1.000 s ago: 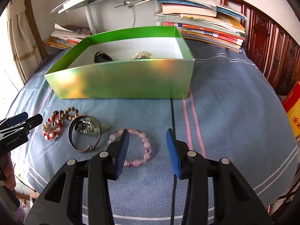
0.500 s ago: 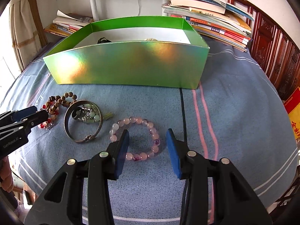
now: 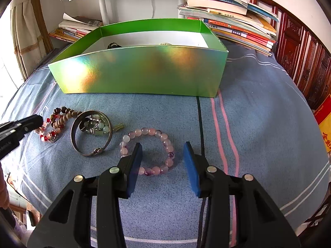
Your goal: Organize jewelry
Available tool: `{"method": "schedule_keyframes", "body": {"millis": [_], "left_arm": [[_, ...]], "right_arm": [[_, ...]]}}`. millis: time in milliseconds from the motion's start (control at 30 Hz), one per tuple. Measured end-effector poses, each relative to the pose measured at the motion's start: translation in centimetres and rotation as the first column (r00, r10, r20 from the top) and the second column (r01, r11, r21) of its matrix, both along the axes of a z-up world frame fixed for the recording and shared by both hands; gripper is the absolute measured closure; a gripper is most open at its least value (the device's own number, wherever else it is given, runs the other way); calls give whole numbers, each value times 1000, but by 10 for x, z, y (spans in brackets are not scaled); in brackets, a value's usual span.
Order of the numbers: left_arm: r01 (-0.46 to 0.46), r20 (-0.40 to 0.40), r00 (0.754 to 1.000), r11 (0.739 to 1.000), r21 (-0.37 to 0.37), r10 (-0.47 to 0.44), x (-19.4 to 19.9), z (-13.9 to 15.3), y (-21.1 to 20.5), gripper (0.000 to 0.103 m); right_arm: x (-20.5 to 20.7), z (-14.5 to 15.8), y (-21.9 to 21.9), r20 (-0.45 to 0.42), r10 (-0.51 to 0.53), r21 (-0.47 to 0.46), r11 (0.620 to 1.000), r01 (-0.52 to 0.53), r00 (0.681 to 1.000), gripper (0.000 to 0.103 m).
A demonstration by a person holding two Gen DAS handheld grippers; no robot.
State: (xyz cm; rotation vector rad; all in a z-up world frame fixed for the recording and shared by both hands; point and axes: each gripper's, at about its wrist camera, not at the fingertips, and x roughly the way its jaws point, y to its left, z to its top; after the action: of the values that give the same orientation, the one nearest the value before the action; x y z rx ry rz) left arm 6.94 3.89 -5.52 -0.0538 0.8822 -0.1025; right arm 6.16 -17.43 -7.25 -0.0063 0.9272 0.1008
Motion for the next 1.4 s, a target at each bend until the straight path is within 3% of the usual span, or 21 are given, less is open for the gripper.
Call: {"method": "schedule_keyframes", "body": {"millis": [233, 433, 467, 533, 567, 800, 867, 933, 967, 1000, 1133, 1233, 1400], "left_arm": [[2, 48, 999, 999, -52, 0, -5, 26, 17, 89], [-31, 8, 999, 995, -98, 32, 1, 25, 31, 89], [-42, -2, 999, 994, -102, 42, 2, 23, 35, 89], [-65, -26, 998, 991, -119, 63, 4, 19, 42, 89], [-79, -39, 996, 989, -128, 75, 6, 18, 46, 89], [-105, -56, 993, 988, -114, 99, 7, 11, 47, 89], [-94, -57, 994, 990, -109, 89, 6, 10, 42, 89], [-86, -60, 995, 991, -101, 80, 6, 9, 37, 89], [-80, -61, 995, 992, -96, 74, 6, 7, 34, 89], [-75, -63, 996, 993, -93, 69, 5, 6, 31, 89], [-50, -61, 997, 997, -66, 46, 4, 3, 17, 89], [-40, -51, 998, 998, -47, 38, 1, 4, 11, 89], [-32, -44, 999, 999, -29, 31, -3, 2, 9, 89]], "right_arm": [[0, 0, 1, 1, -5, -3, 1000, 5, 1000, 60], [-2, -1, 0, 3, -6, -14, 1000, 6, 1000, 60], [-2, -1, 0, 6, -9, -23, 1000, 9, 1000, 62], [-3, 0, -2, 11, -8, -21, 1000, 8, 1000, 89], [-4, 0, -2, 8, -7, -19, 1000, 7, 1000, 94], [-2, 3, -14, 29, -71, -25, 997, 72, 997, 95], [0, 5, -16, 42, -108, -65, 992, 111, 993, 94], [0, 9, -16, 46, -109, -59, 992, 111, 993, 79], [-1, 11, -15, 55, -98, -37, 994, 101, 994, 64], [-2, 15, -11, 73, -81, -18, 996, 82, 994, 61], [0, 23, 20, 93, 50, -20, 999, -48, 994, 61], [7, 16, 45, 52, 124, -23, 992, -123, 991, 71], [18, 3, 58, -3, 139, -24, 990, -139, 990, 97]]}}
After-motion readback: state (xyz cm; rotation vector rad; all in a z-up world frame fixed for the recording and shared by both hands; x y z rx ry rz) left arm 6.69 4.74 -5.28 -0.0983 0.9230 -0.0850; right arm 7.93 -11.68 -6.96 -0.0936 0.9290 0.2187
